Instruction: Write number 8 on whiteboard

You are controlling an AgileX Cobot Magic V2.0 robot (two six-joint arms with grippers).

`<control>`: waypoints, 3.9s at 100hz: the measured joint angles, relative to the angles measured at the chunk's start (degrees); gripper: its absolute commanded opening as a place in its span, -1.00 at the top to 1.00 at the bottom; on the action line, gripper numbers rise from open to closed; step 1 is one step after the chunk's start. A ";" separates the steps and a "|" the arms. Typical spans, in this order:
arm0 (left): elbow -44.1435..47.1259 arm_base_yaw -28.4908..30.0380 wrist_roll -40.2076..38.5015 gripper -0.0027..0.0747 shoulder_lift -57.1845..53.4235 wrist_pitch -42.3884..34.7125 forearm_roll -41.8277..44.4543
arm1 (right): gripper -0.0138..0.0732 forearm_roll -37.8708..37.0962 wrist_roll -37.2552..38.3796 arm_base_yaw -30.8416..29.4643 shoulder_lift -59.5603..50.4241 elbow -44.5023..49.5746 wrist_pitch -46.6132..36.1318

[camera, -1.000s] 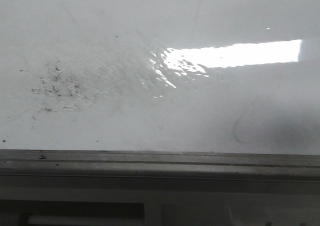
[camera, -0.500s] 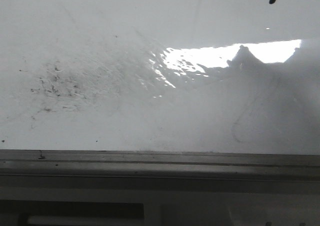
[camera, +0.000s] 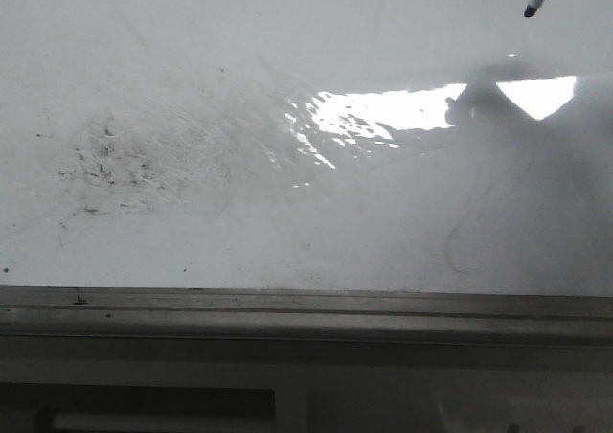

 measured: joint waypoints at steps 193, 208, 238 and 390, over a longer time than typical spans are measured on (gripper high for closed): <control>0.00 0.00 0.11 0.98 0.00 -0.37 0.00 | 0.78 -84.71 86.25 -7.90 -2.80 7.67 -8.37; 0.00 0.00 0.18 0.98 0.00 -1.22 0.00 | 0.78 -83.57 86.28 -8.39 -0.38 7.67 -9.77; 0.00 0.00 0.18 0.98 0.00 -1.27 -0.29 | 0.78 -83.48 85.97 -10.19 -0.04 7.67 -9.34; 0.00 0.00 0.18 0.98 0.00 -1.27 -1.48 | 0.79 -79.83 90.21 -13.64 -4.63 8.49 9.90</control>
